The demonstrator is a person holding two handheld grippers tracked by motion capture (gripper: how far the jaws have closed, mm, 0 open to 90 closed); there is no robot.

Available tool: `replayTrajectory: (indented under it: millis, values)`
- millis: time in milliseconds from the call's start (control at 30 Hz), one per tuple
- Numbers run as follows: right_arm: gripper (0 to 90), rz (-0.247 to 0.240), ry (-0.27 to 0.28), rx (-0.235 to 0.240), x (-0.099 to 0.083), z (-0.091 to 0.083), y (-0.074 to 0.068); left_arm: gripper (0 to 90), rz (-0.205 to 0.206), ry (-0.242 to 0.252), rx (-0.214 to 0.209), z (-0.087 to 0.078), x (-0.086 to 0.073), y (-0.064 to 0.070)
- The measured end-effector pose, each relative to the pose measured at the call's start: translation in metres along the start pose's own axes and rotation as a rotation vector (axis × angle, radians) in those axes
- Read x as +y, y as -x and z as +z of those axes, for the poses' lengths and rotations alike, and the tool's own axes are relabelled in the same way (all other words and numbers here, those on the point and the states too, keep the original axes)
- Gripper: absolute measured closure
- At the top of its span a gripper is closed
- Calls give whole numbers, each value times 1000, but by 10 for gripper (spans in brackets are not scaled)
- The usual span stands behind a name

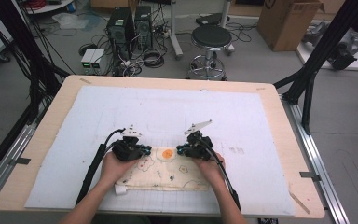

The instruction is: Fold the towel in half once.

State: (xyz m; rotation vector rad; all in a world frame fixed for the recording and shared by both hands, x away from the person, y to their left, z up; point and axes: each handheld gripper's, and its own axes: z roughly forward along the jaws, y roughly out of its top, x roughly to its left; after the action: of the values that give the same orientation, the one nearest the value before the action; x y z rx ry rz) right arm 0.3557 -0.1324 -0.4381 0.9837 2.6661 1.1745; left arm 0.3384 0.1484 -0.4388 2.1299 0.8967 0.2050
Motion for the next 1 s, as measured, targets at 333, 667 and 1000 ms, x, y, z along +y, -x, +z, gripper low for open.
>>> replayTrajectory:
  millis: [333, 667, 1000]
  values:
    - [893, 29, 17, -14, -15, -15, 11, 845, 19, -6, 57, -15, -8, -11]
    - [882, 75, 40, -36, -36, -38, 26, 836, -23, 11, 91, -32, -23, -24]
    - [868, 78, 61, -52, -51, -53, 31, 831, -26, 34, 79, -43, -33, -30]
